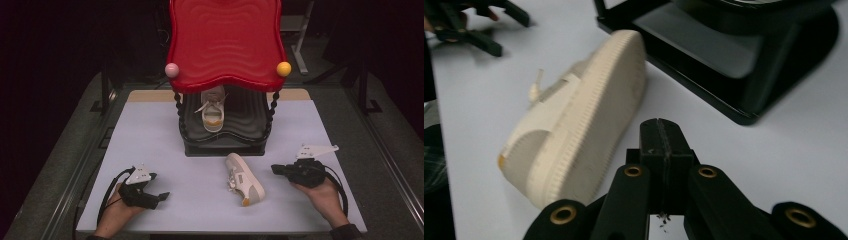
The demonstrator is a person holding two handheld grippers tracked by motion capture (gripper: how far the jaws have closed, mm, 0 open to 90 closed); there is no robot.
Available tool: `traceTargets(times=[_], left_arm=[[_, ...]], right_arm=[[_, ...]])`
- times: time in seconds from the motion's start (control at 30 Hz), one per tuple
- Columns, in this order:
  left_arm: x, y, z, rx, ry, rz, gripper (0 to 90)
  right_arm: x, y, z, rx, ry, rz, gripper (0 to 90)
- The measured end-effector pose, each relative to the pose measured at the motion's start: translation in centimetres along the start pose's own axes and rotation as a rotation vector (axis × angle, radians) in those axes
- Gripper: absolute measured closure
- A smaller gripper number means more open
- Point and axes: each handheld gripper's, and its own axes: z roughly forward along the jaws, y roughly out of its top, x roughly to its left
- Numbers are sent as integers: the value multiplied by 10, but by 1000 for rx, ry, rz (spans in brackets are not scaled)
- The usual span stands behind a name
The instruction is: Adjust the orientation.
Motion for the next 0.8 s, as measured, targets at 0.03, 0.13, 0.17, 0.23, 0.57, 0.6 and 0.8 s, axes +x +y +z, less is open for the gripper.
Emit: traceTargets(times=[0.03,0.13,0.17,0.23,0.57,0.6,0.8], left_arm=[[0,0,0,0,-1,0,157],[0,0,0,0,-2,-1,157],[0,0,0,1,-3,-1,156],[1,0,0,2,-4,-1,156],[1,0,0,1,-4,-1,155],[1,0,0,1,-4,-1,155],[1,0,0,1,-4,-1,155]], right_arm=[[2,2,3,1,13,-9,896],[6,7,9,3,36,-20,896],[10,11,14,0,64,-29,896],[14,14,18,2,81,-41,895],[26,22,33,19,129,-74,895],[26,22,33,19,129,-74,895],[26,20,36,43,126,-80,895]])
